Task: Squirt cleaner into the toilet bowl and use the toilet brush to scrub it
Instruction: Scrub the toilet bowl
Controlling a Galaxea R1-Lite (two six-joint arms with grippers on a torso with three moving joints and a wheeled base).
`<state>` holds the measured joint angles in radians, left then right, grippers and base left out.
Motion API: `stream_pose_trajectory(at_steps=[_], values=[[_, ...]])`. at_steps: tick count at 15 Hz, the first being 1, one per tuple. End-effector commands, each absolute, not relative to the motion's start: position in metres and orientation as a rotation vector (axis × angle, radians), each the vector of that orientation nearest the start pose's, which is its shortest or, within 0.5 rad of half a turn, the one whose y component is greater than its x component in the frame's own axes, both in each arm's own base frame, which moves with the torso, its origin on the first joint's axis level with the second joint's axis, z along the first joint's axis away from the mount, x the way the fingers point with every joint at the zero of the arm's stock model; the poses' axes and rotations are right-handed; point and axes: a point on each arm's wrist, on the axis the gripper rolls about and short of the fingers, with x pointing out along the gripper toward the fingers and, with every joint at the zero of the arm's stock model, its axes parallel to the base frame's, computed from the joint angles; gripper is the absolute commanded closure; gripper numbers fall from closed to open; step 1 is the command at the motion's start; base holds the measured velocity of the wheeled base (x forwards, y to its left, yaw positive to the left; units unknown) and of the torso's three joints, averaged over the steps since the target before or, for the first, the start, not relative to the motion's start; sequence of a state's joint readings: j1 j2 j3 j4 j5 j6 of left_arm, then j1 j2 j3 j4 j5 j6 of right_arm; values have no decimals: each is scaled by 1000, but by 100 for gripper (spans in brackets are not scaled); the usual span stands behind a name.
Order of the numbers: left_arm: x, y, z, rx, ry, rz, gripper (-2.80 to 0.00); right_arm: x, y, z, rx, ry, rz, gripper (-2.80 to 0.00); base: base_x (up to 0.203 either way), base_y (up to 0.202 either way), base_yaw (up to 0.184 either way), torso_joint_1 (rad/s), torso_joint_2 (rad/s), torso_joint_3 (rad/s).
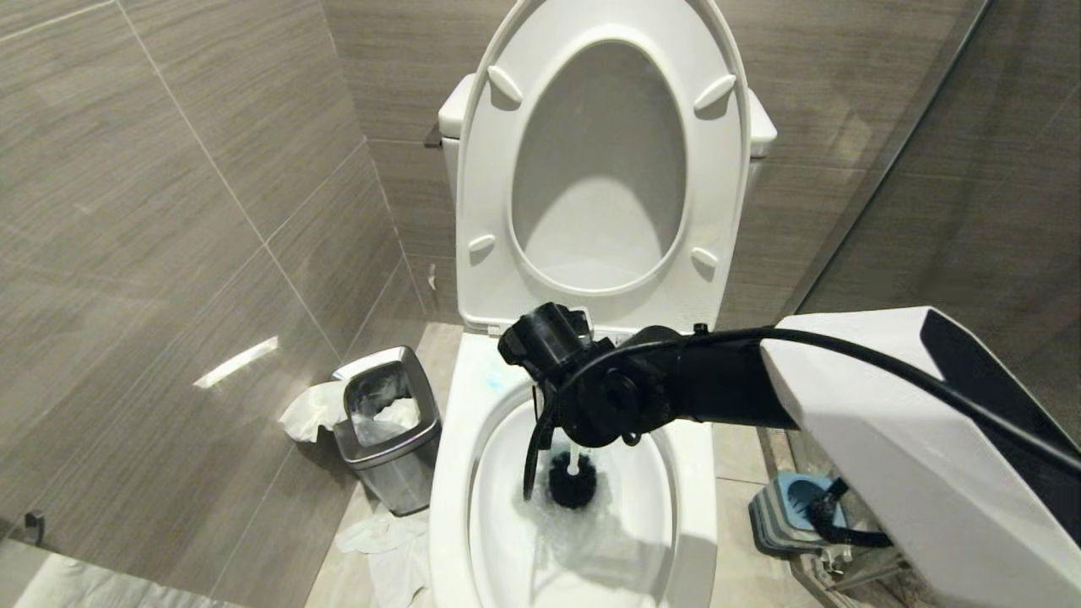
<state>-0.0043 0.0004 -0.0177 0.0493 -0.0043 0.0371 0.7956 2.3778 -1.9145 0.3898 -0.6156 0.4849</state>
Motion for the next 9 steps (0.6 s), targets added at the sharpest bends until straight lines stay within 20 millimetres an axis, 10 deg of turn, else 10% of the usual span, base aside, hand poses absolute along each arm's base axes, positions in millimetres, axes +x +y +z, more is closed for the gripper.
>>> stream_pose_trajectory(at_steps=[1,4,9], values=[[-24,0,75,48,33,-12,0,315,312,180,-29,598,37,0,0,0,0,0,0,0],[-24,0,75,46,33,-12,0,278,280,222,-15,575,54,0,0,0,0,0,0,0],[-24,0,75,45,33,-11,0,256,258,196,-89,659,35,0,0,0,0,0,0,0]])
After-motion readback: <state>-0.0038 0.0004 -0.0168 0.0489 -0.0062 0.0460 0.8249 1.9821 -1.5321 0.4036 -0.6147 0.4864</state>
